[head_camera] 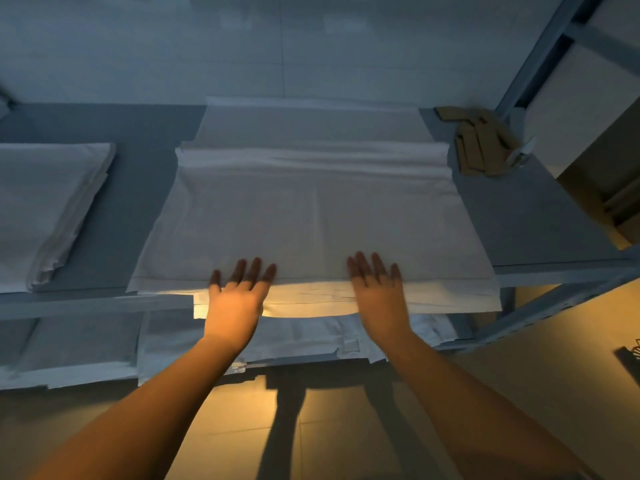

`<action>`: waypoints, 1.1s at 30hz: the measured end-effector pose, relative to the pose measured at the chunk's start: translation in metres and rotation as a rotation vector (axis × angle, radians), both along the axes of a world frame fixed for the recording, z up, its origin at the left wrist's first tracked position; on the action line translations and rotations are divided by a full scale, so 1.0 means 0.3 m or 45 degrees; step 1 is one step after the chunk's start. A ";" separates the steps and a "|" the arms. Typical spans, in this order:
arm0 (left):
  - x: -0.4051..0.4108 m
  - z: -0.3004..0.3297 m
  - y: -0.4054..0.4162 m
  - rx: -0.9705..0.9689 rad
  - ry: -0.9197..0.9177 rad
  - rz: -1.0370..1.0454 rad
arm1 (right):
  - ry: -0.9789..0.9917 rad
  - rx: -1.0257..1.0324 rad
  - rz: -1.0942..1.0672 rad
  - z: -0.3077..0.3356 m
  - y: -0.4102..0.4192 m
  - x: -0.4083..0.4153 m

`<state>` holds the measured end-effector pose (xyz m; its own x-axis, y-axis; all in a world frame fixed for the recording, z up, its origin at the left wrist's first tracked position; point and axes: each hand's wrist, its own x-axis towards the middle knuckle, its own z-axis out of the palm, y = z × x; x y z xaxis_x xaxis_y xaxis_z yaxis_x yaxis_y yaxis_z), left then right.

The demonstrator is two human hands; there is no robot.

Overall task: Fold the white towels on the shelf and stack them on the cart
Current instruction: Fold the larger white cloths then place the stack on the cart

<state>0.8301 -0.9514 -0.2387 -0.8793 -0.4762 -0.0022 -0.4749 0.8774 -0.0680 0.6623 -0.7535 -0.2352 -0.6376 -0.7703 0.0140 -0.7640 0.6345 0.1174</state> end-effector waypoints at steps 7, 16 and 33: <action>0.005 0.066 0.028 0.027 0.180 -0.059 | 0.225 -0.316 0.069 0.050 0.277 -0.198; 0.114 0.177 0.130 0.067 0.085 0.001 | 0.079 -0.469 0.160 0.109 0.399 -0.154; 0.336 0.555 0.338 -0.173 0.687 0.021 | 0.329 -1.016 0.100 0.464 0.624 -0.029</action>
